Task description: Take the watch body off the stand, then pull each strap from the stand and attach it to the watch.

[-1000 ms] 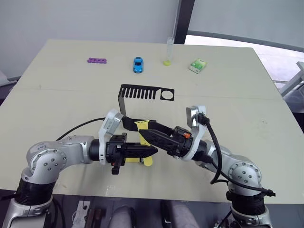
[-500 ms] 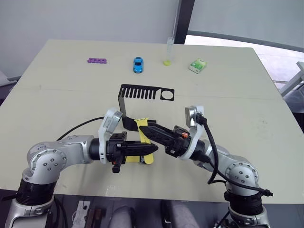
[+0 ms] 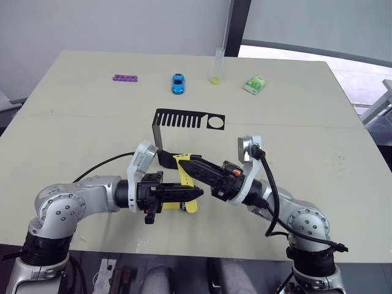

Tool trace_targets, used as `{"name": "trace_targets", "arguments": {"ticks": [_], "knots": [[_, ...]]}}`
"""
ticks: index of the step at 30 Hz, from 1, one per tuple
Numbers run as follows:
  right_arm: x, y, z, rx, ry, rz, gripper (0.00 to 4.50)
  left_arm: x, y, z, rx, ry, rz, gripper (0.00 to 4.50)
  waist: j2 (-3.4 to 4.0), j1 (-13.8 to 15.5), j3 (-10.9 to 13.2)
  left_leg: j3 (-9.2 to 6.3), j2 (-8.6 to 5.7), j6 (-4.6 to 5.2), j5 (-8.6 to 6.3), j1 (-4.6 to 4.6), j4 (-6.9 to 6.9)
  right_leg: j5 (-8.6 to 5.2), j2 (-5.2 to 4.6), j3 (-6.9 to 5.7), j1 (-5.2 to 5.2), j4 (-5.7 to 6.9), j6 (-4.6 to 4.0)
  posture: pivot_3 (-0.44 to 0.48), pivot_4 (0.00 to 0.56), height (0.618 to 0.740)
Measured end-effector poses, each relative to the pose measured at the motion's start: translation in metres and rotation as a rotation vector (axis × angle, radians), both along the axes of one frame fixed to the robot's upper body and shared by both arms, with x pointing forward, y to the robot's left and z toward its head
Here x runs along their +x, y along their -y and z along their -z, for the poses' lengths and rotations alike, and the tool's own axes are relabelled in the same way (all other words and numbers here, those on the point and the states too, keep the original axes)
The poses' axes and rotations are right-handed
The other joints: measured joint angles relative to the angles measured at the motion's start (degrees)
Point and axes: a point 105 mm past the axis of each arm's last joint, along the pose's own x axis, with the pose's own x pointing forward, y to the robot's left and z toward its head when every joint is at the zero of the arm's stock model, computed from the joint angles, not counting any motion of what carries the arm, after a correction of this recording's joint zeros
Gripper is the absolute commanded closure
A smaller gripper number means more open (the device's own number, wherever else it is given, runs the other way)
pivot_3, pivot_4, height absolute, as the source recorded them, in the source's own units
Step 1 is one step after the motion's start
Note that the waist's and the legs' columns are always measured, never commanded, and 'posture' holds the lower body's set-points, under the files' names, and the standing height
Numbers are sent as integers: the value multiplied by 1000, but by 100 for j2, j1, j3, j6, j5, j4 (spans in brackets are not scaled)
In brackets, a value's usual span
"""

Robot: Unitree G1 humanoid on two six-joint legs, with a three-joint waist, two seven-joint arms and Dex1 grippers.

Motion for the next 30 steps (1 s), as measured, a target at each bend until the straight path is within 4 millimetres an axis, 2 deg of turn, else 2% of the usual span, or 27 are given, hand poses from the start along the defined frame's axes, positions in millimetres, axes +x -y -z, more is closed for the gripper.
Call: {"name": "trace_targets", "arguments": {"ticks": [6, 11, 21, 24, 26, 30], "knots": [[0, 0, 0, 1, 4, -5, 2865, -1, -2, 4, 2, -19, -7, 4500, 0, 1, 0, -1, 0, 0, 0, 0, -1, 0, 0, -1, 0, 0, 0, 0, 150, 740], [-1, 1, 0, 3, 10, -14, 4482, -1, -2, 4, 2, -18, -8, 4500, 0, 0, 0, -1, 0, 0, 0, 0, -1, 0, -1, -1, 0, 0, 0, 0, 150, 740], [-4, 2, -2, 14, 9, -37, 4482, -1, -1, 4, 0, -17, -9, 4500, 0, -1, 0, -1, 0, 0, 0, -1, -1, 0, -1, -1, 0, -2, 0, 0, 150, 740], [-5, 3, -1, 19, -9, -59, 3585, -1, 0, 4, -1, -16, -8, 4500, 0, 0, 0, -1, 0, 0, 0, -1, -1, 0, -1, -1, 0, -2, 0, 0, 150, 740], [-5, 3, 1, 7, -9, -56, 2621, -1, 0, 4, -1, -16, -8, 4500, 0, -1, 0, -1, 0, 0, 0, -1, -1, 0, -1, -1, 0, -3, 0, 0, 150, 740], [-2, 4, 2, -16, 3, -39, 2621, -1, 0, 4, -1, -16, -8, 4500, 0, -1, 0, -2, 0, 0, 0, -1, -1, 0, -1, -1, 0, -3, 0, 0, 150, 740]]}}
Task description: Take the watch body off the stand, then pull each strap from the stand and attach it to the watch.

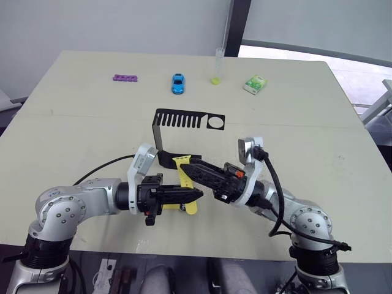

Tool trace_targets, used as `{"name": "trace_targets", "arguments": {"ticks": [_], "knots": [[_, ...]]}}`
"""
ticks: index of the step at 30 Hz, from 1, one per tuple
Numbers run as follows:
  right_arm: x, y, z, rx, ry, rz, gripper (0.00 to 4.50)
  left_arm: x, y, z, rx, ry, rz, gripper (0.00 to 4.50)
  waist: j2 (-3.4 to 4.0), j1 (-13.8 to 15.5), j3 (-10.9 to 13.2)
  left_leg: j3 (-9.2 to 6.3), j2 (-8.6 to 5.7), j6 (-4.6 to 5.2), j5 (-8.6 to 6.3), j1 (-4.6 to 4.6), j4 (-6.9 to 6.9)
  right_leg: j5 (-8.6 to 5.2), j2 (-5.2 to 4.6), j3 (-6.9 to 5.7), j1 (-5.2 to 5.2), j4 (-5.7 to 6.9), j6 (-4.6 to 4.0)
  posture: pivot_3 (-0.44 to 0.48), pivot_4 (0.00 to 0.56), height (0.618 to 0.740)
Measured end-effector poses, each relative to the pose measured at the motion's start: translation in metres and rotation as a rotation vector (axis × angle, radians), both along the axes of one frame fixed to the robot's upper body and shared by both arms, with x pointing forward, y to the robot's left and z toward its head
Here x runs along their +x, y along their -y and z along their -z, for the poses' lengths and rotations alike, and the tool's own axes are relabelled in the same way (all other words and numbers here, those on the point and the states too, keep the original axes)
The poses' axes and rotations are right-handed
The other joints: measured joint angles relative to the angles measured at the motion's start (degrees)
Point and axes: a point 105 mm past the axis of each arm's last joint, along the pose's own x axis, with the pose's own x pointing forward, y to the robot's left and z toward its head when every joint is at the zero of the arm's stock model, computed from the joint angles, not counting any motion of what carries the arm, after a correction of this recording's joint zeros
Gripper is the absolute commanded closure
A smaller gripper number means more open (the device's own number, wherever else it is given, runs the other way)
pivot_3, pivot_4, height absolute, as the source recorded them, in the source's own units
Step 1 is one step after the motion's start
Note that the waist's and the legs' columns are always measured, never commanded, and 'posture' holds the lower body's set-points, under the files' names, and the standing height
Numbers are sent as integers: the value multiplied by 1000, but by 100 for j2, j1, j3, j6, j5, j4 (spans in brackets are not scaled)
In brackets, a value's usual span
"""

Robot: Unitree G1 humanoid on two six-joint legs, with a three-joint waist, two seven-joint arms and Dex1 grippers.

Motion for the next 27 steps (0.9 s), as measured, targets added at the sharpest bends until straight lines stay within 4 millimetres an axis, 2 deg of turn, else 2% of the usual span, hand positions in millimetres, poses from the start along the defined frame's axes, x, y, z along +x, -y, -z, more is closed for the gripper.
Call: {"name": "trace_targets", "arguments": {"ticks": [10, 13, 15, 27], "knots": [[1, 0, -1, 9, 9, 8, 2621, 0, 0, 0, 0, 0, 0, 4500, 0, 0, 0, 0, 0, 0, 0, -1, -1, 0, 0, 0, 0, -2, 0, 0, 150, 740], [1, 0, -1, 13, 12, 4, 3427, 0, 0, 0, 0, 0, 0, 4500, 0, 0, 0, 0, 0, 0, 0, -1, -1, 0, 0, 0, 0, -2, 0, 0, 150, 740], [0, 0, -2, 14, 13, 1, 4385, 0, 0, 0, 0, 0, 0, 4500, 0, 0, 0, 0, 0, 0, 0, -1, -1, 0, 0, 0, 0, -3, 0, 0, 150, 740], [-3, -1, -2, 19, 4, -27, 4449, 0, 1, 1, -1, -3, 1, 4500, 0, 0, 0, -1, 0, 0, 0, -2, -2, 0, 0, -1, 0, -4, 0, 0, 150, 740]]}}
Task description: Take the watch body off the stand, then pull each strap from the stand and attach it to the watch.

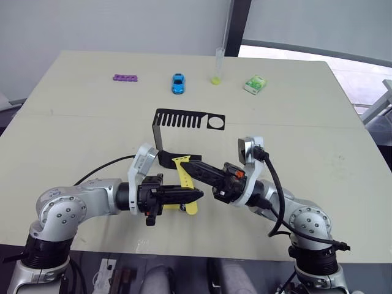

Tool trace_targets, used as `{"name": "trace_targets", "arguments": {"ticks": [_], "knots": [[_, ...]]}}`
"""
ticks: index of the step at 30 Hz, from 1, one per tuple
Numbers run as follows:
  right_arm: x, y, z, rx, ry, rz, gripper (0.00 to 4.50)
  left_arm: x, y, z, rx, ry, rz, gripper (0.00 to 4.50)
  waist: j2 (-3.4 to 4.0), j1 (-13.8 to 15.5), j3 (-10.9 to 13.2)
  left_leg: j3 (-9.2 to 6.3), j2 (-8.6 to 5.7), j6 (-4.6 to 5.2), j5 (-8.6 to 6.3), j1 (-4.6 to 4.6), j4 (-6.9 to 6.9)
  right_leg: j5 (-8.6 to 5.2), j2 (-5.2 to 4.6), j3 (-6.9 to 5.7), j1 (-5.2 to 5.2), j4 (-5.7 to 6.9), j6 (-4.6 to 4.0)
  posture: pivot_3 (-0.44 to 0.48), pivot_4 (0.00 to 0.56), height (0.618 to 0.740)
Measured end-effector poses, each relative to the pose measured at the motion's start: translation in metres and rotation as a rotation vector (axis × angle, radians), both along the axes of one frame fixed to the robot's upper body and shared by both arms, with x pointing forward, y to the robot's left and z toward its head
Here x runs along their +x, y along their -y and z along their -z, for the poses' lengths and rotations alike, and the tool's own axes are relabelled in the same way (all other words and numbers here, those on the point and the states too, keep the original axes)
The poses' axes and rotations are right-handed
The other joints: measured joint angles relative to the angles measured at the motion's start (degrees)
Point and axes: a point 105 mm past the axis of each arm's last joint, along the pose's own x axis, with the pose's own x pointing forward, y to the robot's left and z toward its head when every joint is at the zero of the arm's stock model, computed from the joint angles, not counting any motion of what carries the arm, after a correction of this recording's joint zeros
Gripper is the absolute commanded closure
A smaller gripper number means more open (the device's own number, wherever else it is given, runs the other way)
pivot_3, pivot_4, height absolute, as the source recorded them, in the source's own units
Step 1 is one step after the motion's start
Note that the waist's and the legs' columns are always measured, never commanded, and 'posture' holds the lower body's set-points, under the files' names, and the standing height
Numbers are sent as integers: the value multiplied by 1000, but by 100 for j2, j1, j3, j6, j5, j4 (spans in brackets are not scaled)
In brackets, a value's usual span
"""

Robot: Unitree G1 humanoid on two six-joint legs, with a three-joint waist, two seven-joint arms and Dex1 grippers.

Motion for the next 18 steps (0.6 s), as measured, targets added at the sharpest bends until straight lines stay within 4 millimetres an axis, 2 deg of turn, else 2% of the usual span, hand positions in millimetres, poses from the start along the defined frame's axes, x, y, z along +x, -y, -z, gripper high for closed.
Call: {"name": "trace_targets", "arguments": {"ticks": [13, 16, 18], "knots": [[0, 1, 0, -3, 24, -7, 4449, -1, 0, 0, 0, 4, 6, 4500, 0, -2, 0, -1, 0, 0, 0, -1, -2, 0, 0, -1, 0, -2, 0, 0, 150, 740], [0, 1, 1, -16, 41, -5, 4500, -6, -1, -1, 6, 43, 8, 3539, 0, -9, 0, 0, 0, -1, 0, -2, -5, 0, 0, -1, -2, -5, 0, 0, 150, 740], [1, 3, 1, -29, 57, 0, 4500, -6, -9, -4, 35, 111, -27, 2511, 0, -10, 0, 0, 1, -1, 0, -3, -7, 0, 0, -1, -5, -7, -1, 0, 150, 740]]}}
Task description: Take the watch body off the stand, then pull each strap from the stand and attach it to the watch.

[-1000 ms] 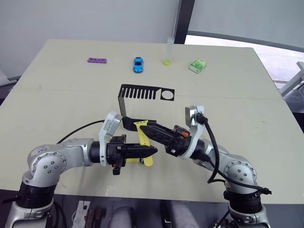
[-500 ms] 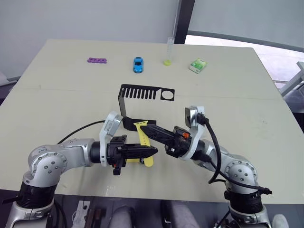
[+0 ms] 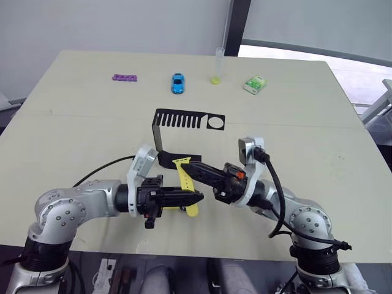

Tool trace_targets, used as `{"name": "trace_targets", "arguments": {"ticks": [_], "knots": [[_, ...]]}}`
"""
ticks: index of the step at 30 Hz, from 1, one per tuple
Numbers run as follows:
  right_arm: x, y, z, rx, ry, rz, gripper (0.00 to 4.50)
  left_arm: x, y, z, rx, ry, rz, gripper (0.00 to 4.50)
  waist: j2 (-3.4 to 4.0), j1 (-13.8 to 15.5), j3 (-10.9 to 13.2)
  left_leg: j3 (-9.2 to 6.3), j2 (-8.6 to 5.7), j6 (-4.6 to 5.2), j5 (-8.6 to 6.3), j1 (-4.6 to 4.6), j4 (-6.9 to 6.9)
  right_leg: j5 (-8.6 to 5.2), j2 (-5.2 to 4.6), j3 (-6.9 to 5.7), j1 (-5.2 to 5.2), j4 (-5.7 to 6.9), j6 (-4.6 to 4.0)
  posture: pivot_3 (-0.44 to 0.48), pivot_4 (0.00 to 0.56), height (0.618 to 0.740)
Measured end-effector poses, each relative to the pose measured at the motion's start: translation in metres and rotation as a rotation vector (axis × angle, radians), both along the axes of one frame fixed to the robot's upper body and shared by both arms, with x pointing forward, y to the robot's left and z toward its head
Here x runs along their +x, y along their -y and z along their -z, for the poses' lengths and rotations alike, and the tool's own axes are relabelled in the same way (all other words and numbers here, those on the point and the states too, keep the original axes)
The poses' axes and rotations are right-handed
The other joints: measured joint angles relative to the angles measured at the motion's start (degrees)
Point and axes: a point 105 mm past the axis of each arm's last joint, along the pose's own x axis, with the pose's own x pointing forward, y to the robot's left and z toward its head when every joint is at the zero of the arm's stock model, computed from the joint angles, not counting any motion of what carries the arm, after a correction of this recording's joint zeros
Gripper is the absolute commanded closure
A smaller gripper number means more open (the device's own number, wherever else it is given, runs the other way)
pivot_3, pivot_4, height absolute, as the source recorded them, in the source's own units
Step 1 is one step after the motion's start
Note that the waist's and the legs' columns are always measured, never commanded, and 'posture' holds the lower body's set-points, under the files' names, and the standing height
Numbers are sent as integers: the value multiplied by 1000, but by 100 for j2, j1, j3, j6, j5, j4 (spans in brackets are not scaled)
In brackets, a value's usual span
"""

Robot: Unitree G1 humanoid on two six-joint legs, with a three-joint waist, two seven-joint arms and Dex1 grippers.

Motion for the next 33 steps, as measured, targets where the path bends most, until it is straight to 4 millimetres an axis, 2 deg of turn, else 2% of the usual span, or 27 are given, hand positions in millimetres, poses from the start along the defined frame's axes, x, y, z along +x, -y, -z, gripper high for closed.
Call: {"name": "trace_targets", "arguments": {"ticks": [4, 6, 9, 11, 13, 16, 19, 22, 23, 25, 29, 33], "knots": [[1, 9, -2, -42, 57, 6, 4500, -2, -18, -1, 51, 145, -53, 675, 1, 6, 1, 3, -1, 0, 0, -1, -10, -1, -1, 0, -1, -6, -1, 0, 150, 740], [1, 17, -3, -69, 111, 10, 4500, -6, -34, -1, 59, 171, -84, 33, 1, 6, 1, 3, 0, 0, 0, -3, -16, -2, -1, -1, -5, -12, -3, 0, 150, 740], [5, 34, -12, -71, 198, 84, 4500, -4, -64, 7, 163, 291, -174, 33, 4, 7, 2, 5, -3, 0, 0, -3, -34, -2, -3, -1, -8, -26, -3, 0, 150, 740], [12, 57, -13, -139, 273, 185, 4500, 2, -92, 14, 259, 420, -257, 33, 5, 20, 2, 10, -6, 1, 1, -2, -52, -2, -4, -3, -8, -45, -3, 0, 150, 740], [15, 77, -6, -235, 337, 255, 4500, 9, -124, 21, 345, 496, -354, 33, 2, 42, 1, 9, -5, 4, -1, -3, -66, -2, -4, -7, -7, -62, -4, 0, 150, 740], [15, 97, 8, -343, 409, 303, 4500, 14, -158, 24, 422, 557, -455, 33, 2, 44, 1, 13, -4, 10, -7, -6, -74, -2, -5, -7, -9, -72, -3, 0, 150, 740], [18, 125, 23, -458, 464, 369, 4500, 7, -181, 33, 478, 536, -498, 33, 2, 38, 1, 27, -3, 26, -19, -8, -74, 0, -9, -6, -8, -86, 1, 0, 150, 740], [20, 159, 38, -554, 495, 448, 4500, 1, -179, 37, 491, 519, -447, 33, 0, 31, 0, 36, -4, 35, -26, -8, -68, 4, -13, -3, -6, -91, 7, 0, 150, 740], [20, 164, 42, -570, 491, 462, 4500, 1, -178, 36, 492, 523, -438, 33, -1, 31, 0, 36, -4, 35, -27, -8, -66, 5, -14, -3, -5, -90, 9, 0, 150, 740], [21, 178, 49, -605, 487, 497, 4500, 3, -161, 35, 477, 530, -382, 33, 0, 37, 0, 37, -4, 34, -26, 1, -61, 6, -14, -1, 5, -87, 12, 0, 150, 740], [20, 179, 45, -606, 518, 502, 4500, 9, -119, 34, 434, 550, -238, 33, 1, 32, 1, 38, -4, 26, -19, 23, -59, 9, -12, 5, 18, -61, 17, 0, 150, 740], [17, 169, 41, -574, 543, 478, 4500, 14, -83, 33, 411, 559, -112, 33, 2, 7, 2, 41, -4, 9, -4, 35, -60, 9, -4, 14, 16, -33, 16, 0, 150, 740]]}}
